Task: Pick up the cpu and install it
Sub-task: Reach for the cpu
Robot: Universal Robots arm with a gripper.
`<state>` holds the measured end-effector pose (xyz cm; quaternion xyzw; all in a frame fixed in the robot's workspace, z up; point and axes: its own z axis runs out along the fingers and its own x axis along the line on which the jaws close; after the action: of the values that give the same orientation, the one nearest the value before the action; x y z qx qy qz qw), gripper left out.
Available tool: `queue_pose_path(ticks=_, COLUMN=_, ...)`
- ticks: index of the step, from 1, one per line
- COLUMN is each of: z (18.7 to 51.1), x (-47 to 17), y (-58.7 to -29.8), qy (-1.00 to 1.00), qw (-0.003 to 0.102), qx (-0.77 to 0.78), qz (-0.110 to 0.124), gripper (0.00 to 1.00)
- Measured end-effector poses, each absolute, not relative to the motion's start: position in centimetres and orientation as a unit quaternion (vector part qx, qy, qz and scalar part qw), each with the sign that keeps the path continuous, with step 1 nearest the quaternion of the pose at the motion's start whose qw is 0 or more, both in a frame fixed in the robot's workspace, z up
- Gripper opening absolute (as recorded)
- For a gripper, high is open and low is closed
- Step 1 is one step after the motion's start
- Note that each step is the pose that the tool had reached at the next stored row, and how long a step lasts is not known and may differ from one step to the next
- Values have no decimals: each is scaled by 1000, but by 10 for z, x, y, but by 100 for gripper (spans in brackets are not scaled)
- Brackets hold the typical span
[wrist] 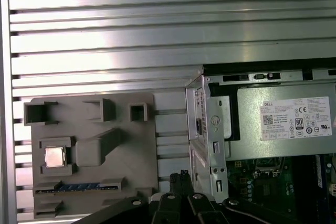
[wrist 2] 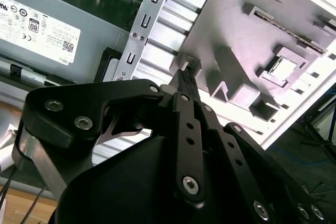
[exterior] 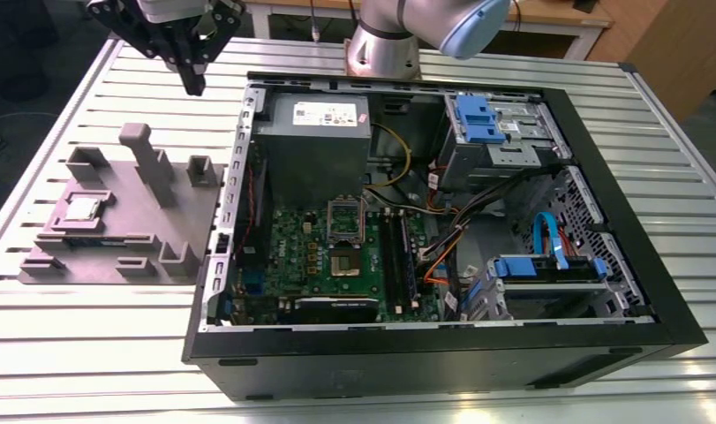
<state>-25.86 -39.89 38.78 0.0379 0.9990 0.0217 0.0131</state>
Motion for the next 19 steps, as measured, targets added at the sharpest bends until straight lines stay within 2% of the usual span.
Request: queue_pose_path(ticks=19, z=388, x=-266, y=-399, qy=999, qw=13, qx=38, qz=22, gripper=11)
